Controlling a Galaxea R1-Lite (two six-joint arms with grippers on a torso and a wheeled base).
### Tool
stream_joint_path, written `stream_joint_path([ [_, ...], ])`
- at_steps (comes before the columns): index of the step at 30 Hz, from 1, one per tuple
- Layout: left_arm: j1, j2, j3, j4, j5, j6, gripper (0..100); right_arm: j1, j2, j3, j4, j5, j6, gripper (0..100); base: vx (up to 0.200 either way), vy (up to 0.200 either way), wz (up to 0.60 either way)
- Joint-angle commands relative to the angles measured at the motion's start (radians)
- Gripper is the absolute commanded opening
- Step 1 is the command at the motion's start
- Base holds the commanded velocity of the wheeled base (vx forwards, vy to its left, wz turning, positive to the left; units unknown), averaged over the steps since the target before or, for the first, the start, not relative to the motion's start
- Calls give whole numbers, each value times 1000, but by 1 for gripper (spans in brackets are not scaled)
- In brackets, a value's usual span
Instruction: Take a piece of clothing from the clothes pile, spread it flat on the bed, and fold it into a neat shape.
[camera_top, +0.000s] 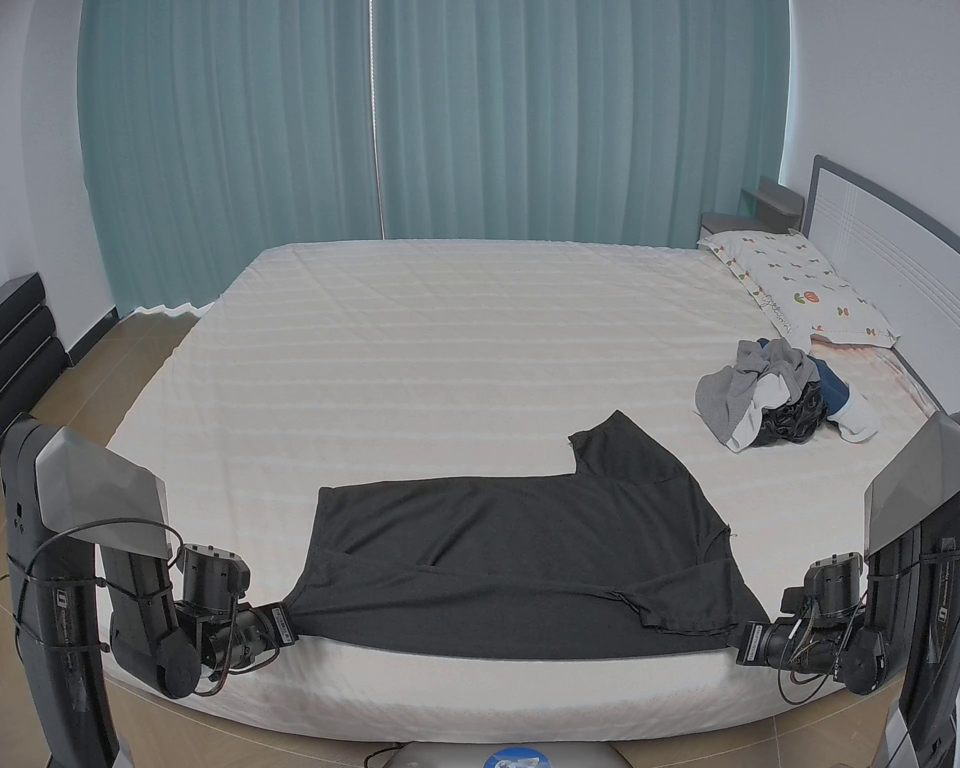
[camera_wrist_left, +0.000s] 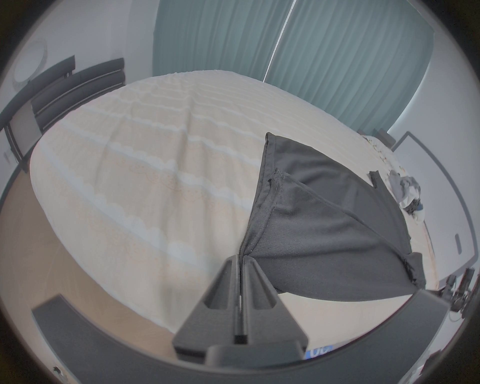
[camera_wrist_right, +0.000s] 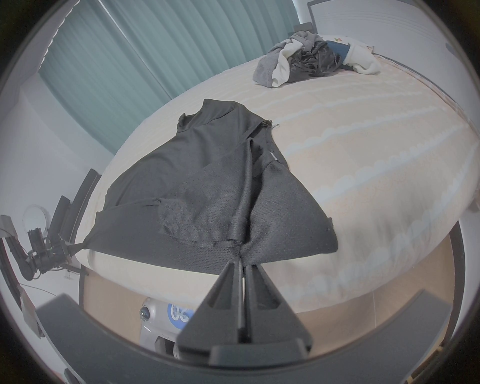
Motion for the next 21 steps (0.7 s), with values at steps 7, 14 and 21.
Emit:
stream_joint_path([
  [7,-2,5,65,1,12,79,0,12,0,32,3,0,-29,0,0,0,0],
  [14,-2,5,91,1,13,117,0,12,4,32,30,-5,-55,0,0,0,0],
  [21,-3,13,93,-1,12,120,0,20,33,32,21,-8,-58,0,0,0,0],
])
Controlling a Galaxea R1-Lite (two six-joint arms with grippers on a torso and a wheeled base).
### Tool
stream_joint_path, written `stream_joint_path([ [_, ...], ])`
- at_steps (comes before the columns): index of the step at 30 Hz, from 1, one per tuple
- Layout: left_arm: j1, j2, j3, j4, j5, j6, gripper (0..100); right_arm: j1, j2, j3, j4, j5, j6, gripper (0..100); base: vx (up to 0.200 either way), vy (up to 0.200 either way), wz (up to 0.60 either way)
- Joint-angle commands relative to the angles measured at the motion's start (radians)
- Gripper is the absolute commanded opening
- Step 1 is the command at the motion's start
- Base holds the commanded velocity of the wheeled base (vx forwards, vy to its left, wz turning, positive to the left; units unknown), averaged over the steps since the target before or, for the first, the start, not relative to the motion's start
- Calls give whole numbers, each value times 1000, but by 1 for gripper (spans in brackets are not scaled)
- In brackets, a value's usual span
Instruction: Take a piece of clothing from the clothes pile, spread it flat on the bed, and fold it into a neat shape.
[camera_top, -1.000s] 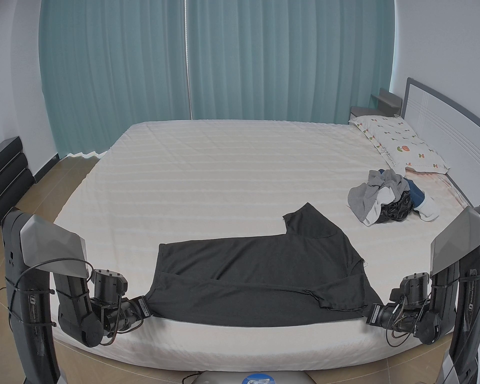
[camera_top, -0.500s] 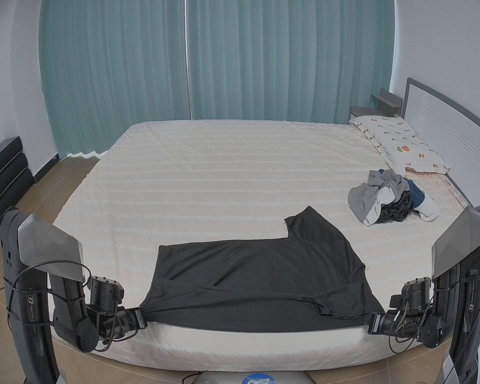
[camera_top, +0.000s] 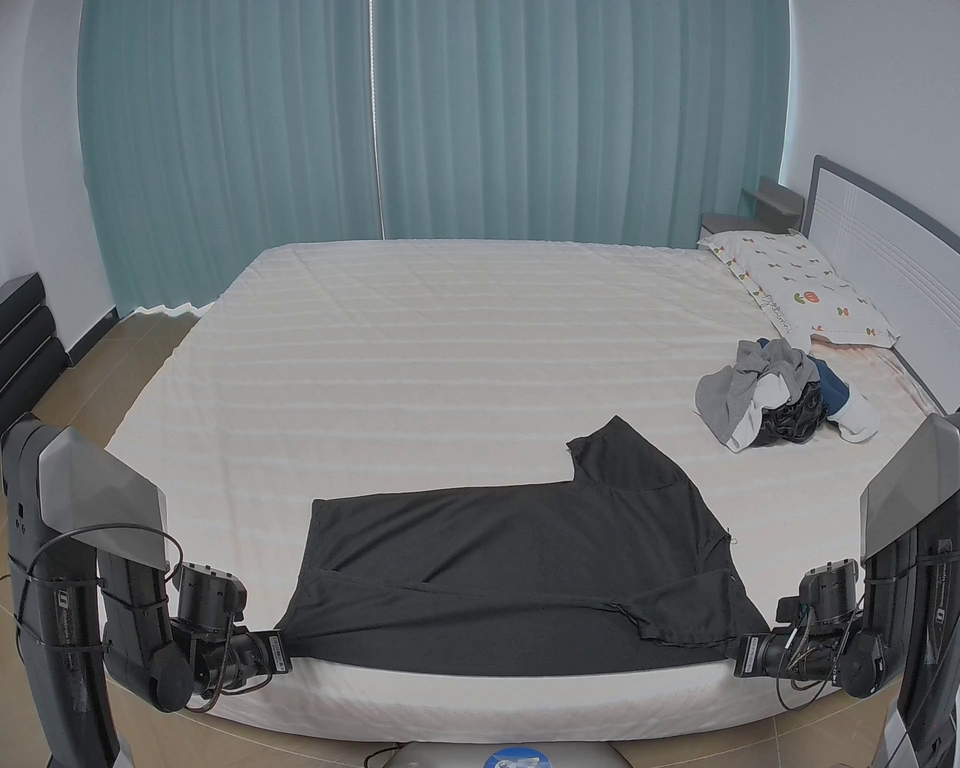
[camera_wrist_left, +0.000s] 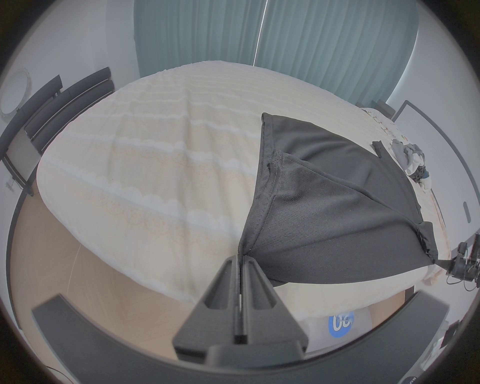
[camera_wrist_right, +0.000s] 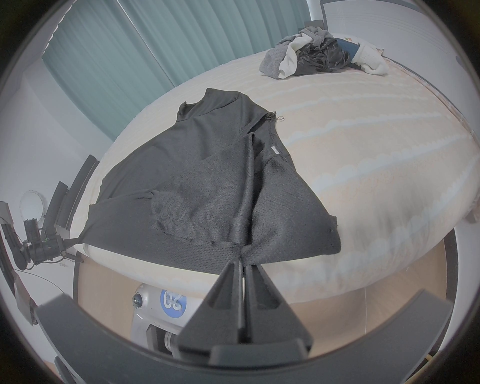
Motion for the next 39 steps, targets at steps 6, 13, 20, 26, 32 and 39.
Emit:
stream_joint_path([
  [6,0,9,3,-2,0,9,100,7,30,17,-37,3,-7,100,0,0,0],
  [13,4,-48,15,-14,-4,43,100,-35,-70,3,-106,39,41,100,0,0,0],
  [20,32,-152,5,-14,-55,32,100,-36,-179,2,-106,59,55,100,0,0,0],
  [26,56,-155,-35,-13,-77,-26,100,-71,-187,-23,-104,57,52,100,0,0,0],
  [32,70,-141,-115,-4,-80,-158,100,-93,-159,-27,-83,54,10,100,0,0,0],
  [39,62,-56,-201,-4,-182,-318,100,-88,-93,-44,-92,83,27,100,0,0,0],
])
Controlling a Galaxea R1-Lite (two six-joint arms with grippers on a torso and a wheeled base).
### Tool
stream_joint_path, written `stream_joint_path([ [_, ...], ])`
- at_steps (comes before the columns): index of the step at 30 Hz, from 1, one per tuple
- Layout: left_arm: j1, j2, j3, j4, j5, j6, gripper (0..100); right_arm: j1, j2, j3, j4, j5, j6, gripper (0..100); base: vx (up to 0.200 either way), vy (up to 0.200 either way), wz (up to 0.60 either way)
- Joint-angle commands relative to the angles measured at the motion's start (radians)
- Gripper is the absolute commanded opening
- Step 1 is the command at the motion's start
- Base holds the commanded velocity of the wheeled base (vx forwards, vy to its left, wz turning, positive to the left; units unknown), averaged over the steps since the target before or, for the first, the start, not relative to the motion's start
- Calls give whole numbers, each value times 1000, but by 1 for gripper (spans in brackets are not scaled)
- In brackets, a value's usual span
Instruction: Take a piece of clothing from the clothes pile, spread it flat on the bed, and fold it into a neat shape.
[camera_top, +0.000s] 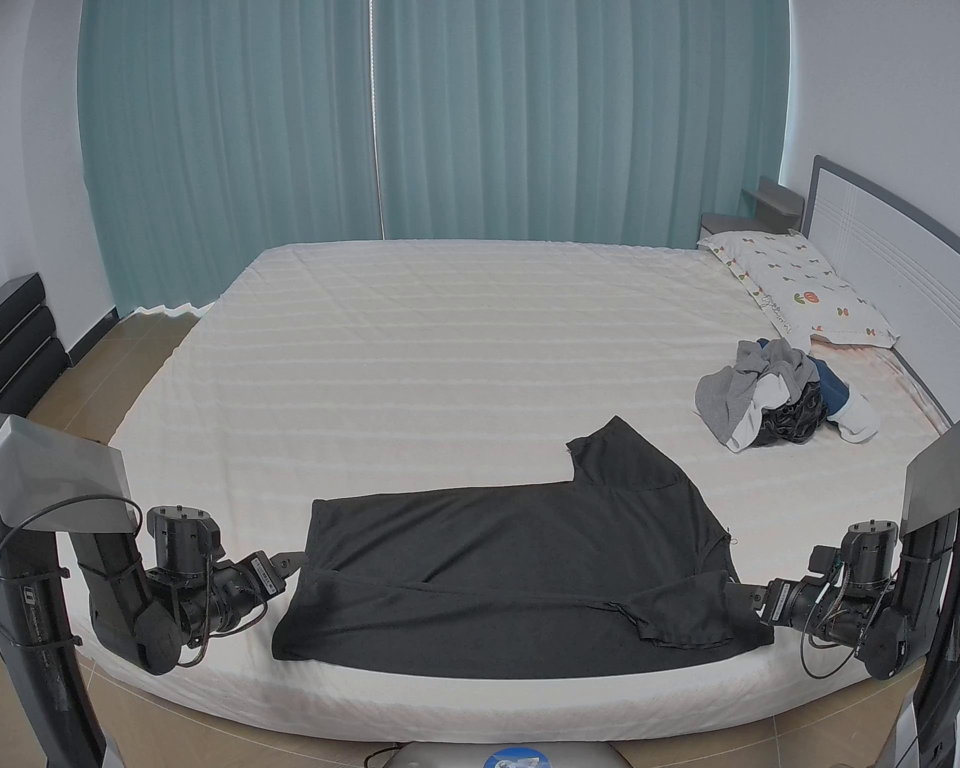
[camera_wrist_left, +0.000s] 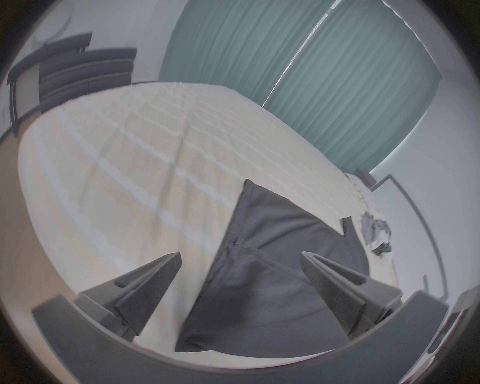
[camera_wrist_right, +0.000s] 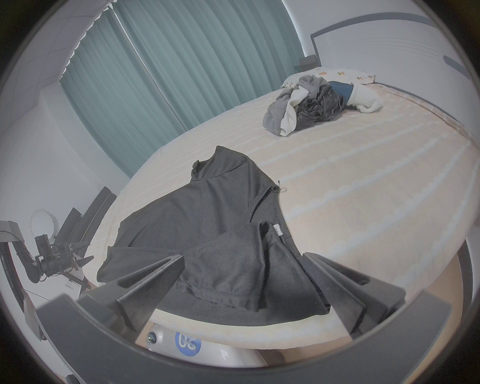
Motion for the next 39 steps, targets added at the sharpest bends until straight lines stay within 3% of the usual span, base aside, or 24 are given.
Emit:
stream_joint_path([
  [1,-2,71,-66,-1,-45,-67,100,11,71,-18,-12,20,13,100,0,0,0],
  [9,-37,129,-126,-1,-46,-93,100,23,124,-92,-17,31,110,100,0,0,0],
  [19,-50,170,-163,2,-39,-87,100,24,166,-180,-6,49,126,100,0,0,0],
  [27,-50,192,-175,1,-37,-88,100,24,190,-188,-6,119,128,100,0,0,0],
  [36,-50,193,-172,-1,-37,-90,100,24,246,-239,-3,115,128,100,0,0,0],
  [37,-50,193,-172,-1,-37,-90,100,23,249,-242,-3,113,128,0,0,0,0],
  [39,-50,192,-172,-1,-37,-90,100,21,252,-245,-3,113,128,0,0,0,0],
])
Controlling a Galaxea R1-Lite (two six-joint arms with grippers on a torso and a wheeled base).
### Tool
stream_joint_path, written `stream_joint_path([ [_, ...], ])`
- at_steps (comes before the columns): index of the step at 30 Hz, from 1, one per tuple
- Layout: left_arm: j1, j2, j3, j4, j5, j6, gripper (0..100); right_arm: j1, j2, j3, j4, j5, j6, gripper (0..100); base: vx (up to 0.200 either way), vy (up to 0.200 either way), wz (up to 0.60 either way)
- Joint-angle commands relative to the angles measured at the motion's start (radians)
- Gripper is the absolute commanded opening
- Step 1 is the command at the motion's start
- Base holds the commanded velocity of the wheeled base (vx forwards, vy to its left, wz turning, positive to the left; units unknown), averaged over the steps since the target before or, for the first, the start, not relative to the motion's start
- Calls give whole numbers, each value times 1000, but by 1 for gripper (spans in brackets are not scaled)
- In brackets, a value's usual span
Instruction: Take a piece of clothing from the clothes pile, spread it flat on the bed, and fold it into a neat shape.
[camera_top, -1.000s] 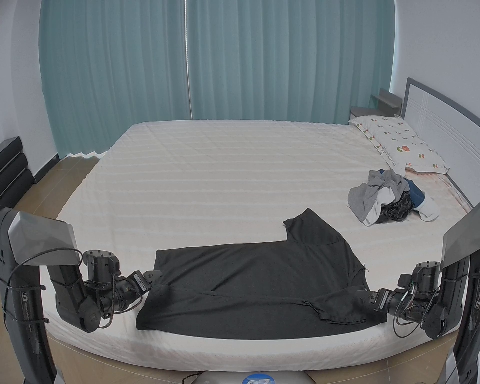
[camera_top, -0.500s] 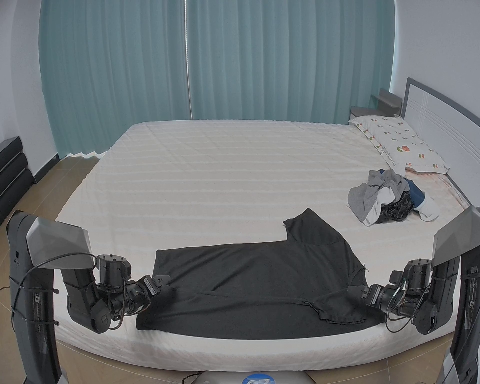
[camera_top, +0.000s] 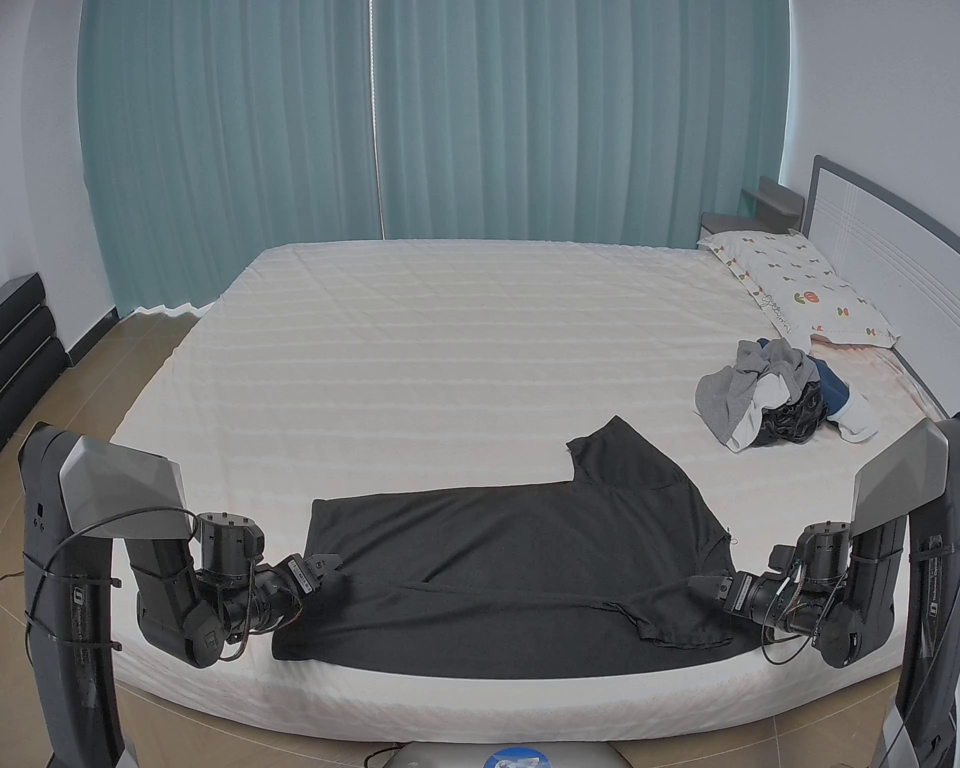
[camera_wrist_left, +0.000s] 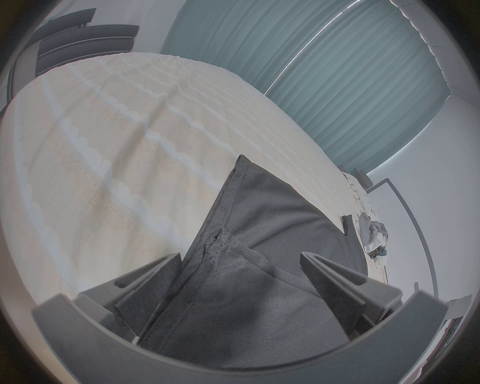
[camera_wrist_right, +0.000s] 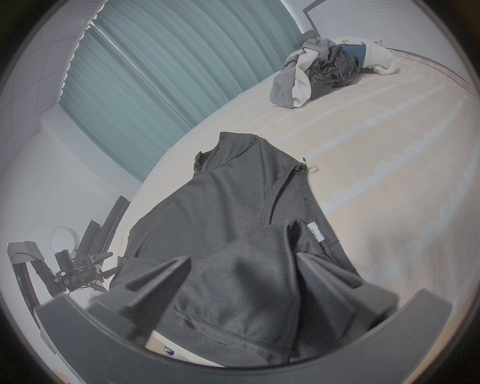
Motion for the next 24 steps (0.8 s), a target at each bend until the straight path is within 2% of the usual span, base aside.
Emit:
stream_joint_path([
  [1,0,1,1,-1,0,0,100,-4,28,-16,-2,-2,0,0,0,0,0],
  [14,0,6,4,-7,3,0,100,-58,27,-44,-14,-2,2,0,0,0,0],
  [24,0,6,4,-7,3,0,100,-61,27,-54,-16,-2,3,0,0,0,0],
])
